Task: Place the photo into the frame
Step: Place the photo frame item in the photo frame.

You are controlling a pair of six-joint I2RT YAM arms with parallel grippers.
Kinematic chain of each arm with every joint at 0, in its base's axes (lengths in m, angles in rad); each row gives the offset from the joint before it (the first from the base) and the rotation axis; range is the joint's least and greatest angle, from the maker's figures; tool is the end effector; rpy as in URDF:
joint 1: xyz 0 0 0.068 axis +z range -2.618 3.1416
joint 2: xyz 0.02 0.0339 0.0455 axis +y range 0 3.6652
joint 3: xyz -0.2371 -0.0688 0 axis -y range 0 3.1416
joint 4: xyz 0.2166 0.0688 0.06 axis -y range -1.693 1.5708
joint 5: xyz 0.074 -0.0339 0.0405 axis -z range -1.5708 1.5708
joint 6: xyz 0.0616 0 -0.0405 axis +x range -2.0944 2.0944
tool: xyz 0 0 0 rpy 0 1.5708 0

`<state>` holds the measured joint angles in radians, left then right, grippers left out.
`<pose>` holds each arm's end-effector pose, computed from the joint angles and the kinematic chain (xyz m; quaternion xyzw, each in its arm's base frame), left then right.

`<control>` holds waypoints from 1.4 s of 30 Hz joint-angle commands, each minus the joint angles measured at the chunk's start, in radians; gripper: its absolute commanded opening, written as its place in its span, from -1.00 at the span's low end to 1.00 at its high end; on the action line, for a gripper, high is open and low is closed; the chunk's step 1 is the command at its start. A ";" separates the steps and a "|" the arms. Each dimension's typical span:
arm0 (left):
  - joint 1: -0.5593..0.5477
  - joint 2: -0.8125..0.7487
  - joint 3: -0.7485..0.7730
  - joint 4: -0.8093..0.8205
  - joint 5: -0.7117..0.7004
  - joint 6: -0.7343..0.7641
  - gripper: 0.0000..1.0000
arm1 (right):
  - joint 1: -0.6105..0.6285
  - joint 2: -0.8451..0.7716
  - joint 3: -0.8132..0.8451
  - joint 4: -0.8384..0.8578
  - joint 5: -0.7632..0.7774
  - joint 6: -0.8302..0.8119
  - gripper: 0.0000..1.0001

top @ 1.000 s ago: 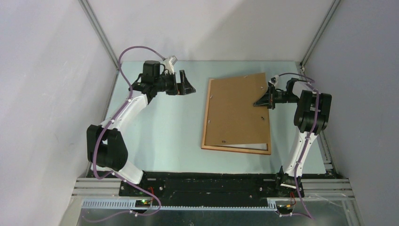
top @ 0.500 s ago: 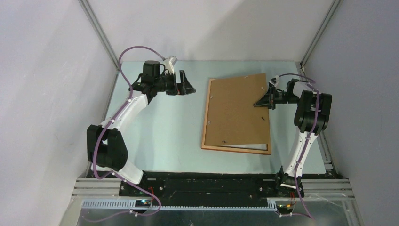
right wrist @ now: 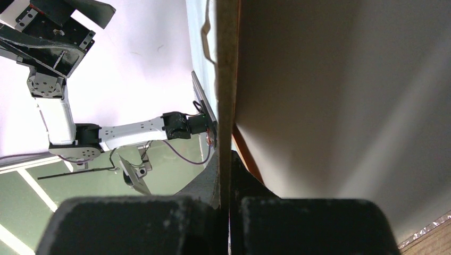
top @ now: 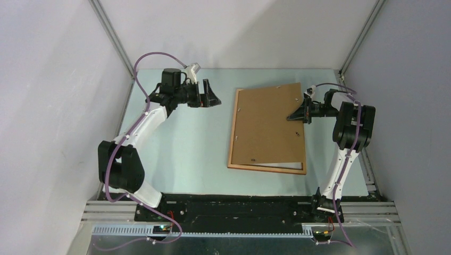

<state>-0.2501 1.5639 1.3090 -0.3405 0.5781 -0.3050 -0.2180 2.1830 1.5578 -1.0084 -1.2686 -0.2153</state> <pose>0.3279 -0.1185 0.2836 0.1103 0.8501 -0.3652 0.3630 0.3654 -0.0207 0.1373 0.0197 0.8051 0.5839 0.1026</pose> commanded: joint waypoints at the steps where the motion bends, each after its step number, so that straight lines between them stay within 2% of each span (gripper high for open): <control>1: 0.000 -0.023 -0.004 0.017 -0.010 0.026 0.97 | 0.009 -0.003 0.003 -0.035 -0.086 -0.008 -1.00; 29: 0.000 -0.019 -0.006 0.016 -0.008 0.027 0.97 | 0.033 0.039 0.030 -0.006 -0.059 0.015 -1.00; 33: 0.000 -0.021 -0.009 0.017 -0.006 0.027 0.97 | 0.032 0.042 0.028 0.006 -0.043 0.020 -0.88; 39: 0.000 -0.011 -0.011 0.017 -0.015 0.018 0.97 | 0.031 0.033 0.021 0.036 0.009 0.034 -0.42; 42: 0.000 -0.007 -0.011 0.018 -0.014 0.015 0.97 | 0.032 0.015 0.002 0.072 0.043 0.064 -0.26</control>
<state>-0.2501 1.5642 1.3033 -0.3428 0.5770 -0.3050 -0.1963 2.2166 1.5581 -0.9813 -1.2442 -0.1886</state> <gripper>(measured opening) 0.985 0.323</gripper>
